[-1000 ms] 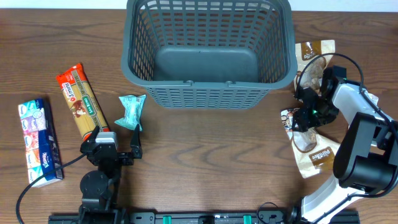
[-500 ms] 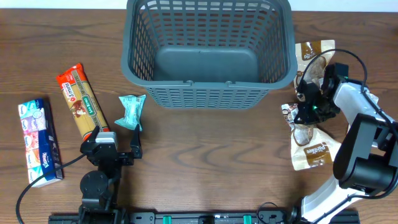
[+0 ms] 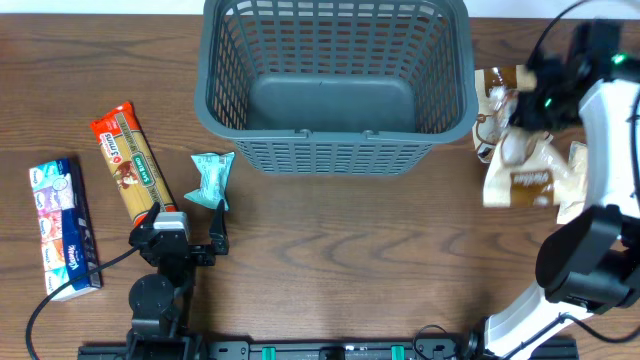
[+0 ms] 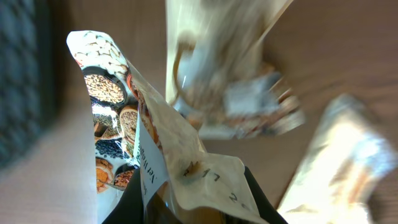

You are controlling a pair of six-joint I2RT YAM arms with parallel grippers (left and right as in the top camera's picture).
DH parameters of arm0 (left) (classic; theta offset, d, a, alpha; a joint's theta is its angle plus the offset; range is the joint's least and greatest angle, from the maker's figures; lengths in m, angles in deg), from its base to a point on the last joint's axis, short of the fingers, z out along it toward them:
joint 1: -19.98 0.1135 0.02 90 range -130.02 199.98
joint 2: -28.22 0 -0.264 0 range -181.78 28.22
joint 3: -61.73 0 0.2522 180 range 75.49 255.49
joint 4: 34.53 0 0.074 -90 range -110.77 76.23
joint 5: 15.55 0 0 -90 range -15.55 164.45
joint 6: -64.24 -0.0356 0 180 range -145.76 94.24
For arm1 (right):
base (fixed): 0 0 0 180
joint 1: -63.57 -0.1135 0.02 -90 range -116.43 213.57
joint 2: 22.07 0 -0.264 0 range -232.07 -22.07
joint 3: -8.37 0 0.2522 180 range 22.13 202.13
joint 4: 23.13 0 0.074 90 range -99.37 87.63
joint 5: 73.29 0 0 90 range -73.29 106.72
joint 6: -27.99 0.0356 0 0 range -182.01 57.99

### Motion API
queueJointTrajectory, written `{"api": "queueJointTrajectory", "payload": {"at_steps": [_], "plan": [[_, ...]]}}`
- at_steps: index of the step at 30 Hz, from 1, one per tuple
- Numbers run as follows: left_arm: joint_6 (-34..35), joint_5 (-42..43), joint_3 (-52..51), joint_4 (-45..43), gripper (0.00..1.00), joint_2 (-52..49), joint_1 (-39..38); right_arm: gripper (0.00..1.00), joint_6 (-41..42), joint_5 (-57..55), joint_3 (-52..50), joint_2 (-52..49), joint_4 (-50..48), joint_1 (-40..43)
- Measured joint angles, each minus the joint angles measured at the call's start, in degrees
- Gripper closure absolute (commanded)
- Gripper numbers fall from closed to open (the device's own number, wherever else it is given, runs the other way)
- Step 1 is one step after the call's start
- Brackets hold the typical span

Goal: Pack container
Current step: 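Carry the pouches with the right gripper and drop them into the basket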

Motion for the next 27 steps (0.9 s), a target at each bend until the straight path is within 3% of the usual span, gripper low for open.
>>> {"api": "queueJointTrajectory", "payload": {"at_steps": [7,12,15,21,27], "plan": [[0.0,0.0,0.0,0.0,0.02,0.0,0.0,0.99,4.48,-0.22,21.62,1.22,0.02,-0.7],[0.0,0.0,0.0,0.0,0.01,0.0,0.0,0.99,2.16,-0.5,37.24,2.49,-0.72,-6.78],[0.0,0.0,0.0,0.0,0.02,0.0,0.0,0.99,-5.16,1.11,43.32,4.07,-1.2,-15.37],[0.0,0.0,0.0,0.0,0.01,0.0,0.0,0.99,-24.15,5.11,44.57,4.5,-1.46,-31.98],[0.07,0.0,0.0,0.0,0.02,0.0,0.0,0.99,-38.71,7.8,44.22,-3.91,-1.99,-38.12]]}}
